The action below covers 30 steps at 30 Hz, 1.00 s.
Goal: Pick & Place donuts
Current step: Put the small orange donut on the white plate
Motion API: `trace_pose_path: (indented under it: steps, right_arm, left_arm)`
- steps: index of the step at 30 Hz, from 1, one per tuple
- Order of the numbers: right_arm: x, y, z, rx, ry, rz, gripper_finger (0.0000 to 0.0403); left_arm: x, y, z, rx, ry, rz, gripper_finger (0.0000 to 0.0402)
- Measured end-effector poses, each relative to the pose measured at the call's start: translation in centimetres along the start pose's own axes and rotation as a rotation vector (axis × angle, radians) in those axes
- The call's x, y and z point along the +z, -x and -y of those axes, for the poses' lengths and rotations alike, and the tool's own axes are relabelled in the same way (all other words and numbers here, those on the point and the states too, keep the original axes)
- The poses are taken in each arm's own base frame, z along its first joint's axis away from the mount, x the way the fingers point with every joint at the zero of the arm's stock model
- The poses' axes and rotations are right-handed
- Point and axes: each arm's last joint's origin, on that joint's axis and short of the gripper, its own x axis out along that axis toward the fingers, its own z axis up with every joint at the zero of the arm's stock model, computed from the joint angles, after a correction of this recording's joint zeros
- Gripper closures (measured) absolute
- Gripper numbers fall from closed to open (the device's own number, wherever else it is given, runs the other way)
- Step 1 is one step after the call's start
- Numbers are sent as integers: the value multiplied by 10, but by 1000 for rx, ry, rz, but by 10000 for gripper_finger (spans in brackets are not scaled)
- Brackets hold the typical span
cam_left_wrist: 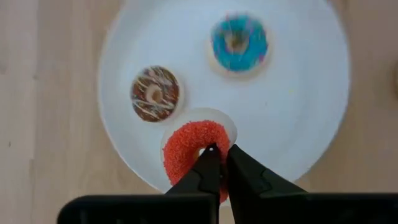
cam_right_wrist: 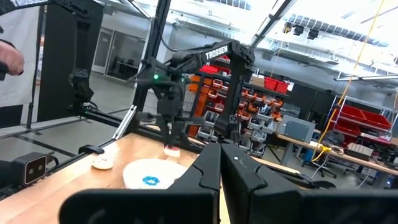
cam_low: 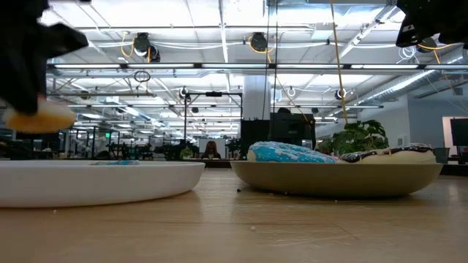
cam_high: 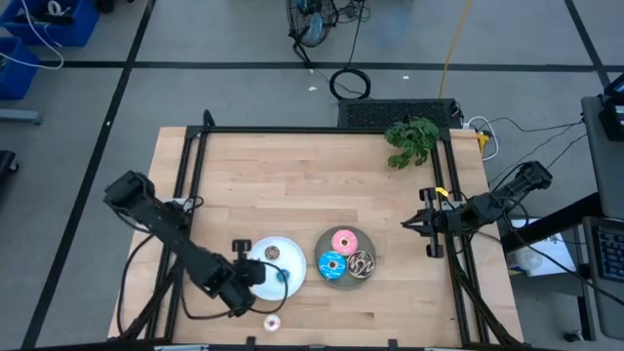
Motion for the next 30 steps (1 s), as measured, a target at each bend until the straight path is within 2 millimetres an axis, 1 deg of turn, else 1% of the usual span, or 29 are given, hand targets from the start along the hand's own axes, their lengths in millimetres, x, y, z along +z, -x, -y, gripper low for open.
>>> trace_pose_path:
  steps: [4, 6, 10, 18, 20, 24, 30]
  right_arm:
    - [0, 0, 0, 0, -13, 0, 403]
    - [0, 0, 0, 0, -14, 0, 403]
    - [0, 0, 0, 0, -12, -1, 403]
    - [0, 0, 0, 0, -6, -3, 403]
    - [0, 0, 0, 0, -6, -3, 403]
    - [0, 0, 0, 0, -3, -3, 403]
    - [0, 0, 0, 1, -3, -3, 403]
  left_arm:
    - [0, -21, 5, 16, -48, -61, 395]
    - [4, -27, 8, 6, -69, -68, 394]
    - [7, -35, 10, -21, -84, -95, 378]
    - [9, -52, 7, -41, -82, -177, 372]
    - [9, -54, 6, -52, -75, -191, 364]
    - [11, -55, 4, -73, -39, -205, 326]
    - [12, -54, 2, -117, 1, -235, 242]
